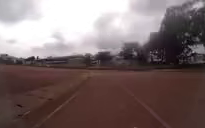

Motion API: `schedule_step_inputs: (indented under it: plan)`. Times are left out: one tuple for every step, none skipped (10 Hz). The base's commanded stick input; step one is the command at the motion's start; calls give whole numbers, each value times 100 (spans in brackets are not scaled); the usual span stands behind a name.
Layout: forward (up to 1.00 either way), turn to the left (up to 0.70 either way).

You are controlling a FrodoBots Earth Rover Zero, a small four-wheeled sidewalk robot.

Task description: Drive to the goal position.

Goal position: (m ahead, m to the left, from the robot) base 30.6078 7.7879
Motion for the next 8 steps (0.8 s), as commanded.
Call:
schedule_step_inputs:
  plan:
    - [100, 0]
    - [100, 0]
    - [100, 0]
    - [100, 0]
    - [100, 0]
    - [100, 0]
    - [100, 0]
    - [100, 0]
